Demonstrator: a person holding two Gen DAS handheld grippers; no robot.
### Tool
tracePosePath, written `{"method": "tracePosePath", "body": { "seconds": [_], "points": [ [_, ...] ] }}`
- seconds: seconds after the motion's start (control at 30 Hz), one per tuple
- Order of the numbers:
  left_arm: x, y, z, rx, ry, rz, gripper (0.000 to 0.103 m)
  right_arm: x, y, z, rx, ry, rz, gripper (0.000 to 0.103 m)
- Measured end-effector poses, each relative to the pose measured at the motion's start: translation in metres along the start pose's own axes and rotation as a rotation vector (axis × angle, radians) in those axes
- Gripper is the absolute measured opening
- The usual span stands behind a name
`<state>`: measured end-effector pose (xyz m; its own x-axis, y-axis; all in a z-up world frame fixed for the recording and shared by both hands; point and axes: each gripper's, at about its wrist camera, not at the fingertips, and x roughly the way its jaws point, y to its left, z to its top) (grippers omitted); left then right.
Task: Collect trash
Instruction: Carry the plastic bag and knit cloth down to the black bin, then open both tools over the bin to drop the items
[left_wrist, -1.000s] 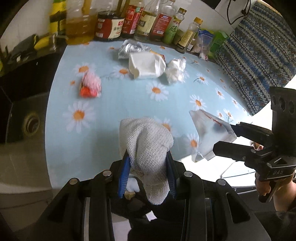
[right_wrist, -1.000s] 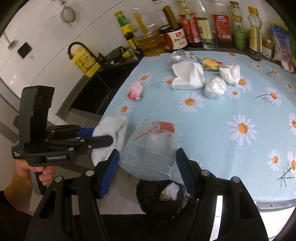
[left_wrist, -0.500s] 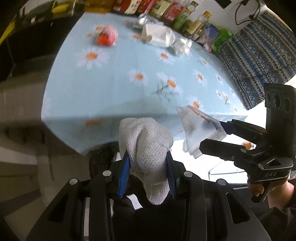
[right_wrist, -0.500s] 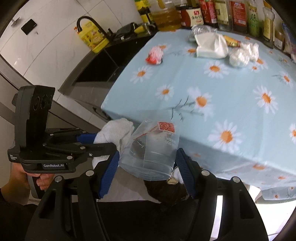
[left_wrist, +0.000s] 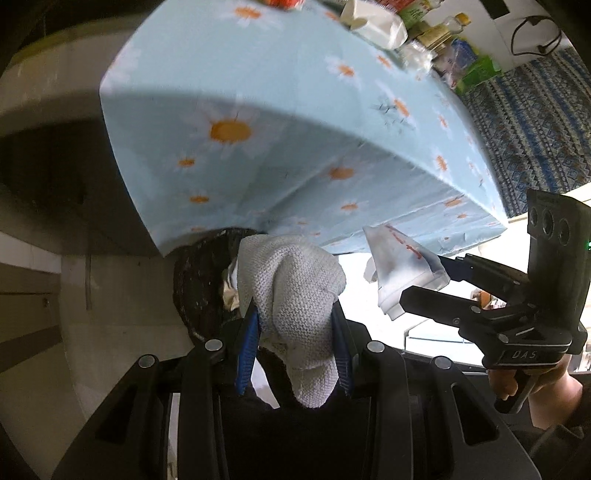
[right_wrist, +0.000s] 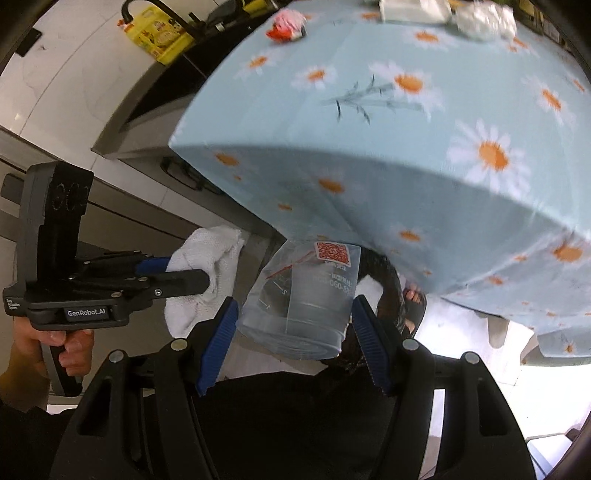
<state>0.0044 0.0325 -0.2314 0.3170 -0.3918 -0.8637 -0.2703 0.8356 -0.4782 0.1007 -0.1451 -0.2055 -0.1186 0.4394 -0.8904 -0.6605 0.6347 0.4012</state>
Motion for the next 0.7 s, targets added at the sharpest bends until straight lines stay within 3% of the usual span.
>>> {"method": "tracePosePath", "body": {
  "seconds": [0.3,0.57,0.67,0.7],
  "points": [
    [0.023,0.002,-0.002,-0.019,0.050,0.001,0.034,0.024,-0.007,-0.009,0.021,0.050,0.002,0.064],
    [0.035,0.005,0.004,-0.051,0.087,0.019,0.047,0.027,-0.017,-0.002,0.072,0.052,0.015,0.066],
    [0.037,0.004,0.007,-0.053,0.098,0.022,0.050,0.024,-0.024,0.000,0.099,0.039,0.045,0.088],
    [0.038,0.004,0.008,-0.051,0.101,0.021,0.051,0.023,-0.025,0.000,0.105,0.033,0.046,0.088]
  ]
}}
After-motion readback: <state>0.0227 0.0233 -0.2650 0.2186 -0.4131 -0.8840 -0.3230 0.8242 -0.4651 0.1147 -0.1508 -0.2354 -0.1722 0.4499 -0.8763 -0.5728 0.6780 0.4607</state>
